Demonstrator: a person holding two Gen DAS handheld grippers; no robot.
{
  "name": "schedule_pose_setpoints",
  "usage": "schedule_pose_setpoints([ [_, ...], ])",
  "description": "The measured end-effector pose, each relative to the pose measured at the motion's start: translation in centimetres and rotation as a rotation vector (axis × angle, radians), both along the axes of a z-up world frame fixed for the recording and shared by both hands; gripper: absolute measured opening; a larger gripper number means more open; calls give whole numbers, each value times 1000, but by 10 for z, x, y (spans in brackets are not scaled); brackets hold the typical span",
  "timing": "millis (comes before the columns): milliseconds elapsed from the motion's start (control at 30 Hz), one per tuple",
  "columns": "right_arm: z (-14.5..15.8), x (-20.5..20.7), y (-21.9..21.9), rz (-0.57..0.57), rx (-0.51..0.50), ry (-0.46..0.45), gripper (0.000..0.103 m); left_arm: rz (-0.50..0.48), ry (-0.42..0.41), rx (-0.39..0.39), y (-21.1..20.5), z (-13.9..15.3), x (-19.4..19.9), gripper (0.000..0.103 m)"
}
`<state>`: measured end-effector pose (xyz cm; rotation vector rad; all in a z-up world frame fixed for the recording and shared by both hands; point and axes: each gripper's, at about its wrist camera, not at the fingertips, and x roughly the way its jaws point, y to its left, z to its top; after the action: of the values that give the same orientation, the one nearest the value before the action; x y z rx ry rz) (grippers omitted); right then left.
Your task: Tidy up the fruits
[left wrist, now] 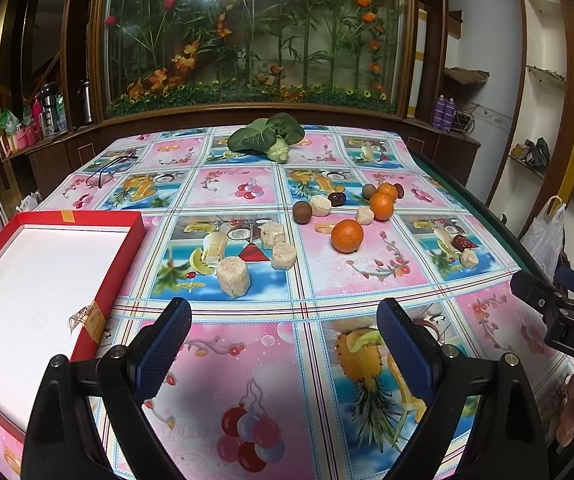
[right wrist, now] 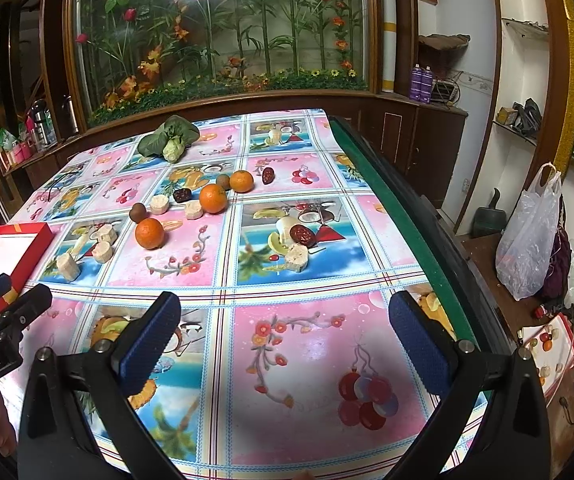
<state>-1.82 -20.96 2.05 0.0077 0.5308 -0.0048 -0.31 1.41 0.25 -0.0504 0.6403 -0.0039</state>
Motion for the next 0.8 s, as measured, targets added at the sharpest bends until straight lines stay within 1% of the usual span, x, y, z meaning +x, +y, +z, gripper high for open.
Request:
schedule_pose_setpoints([
  [800, 2, -2, 4, 1, 1, 0, 103, 0, 0, -1, 1, 0, 0, 94],
])
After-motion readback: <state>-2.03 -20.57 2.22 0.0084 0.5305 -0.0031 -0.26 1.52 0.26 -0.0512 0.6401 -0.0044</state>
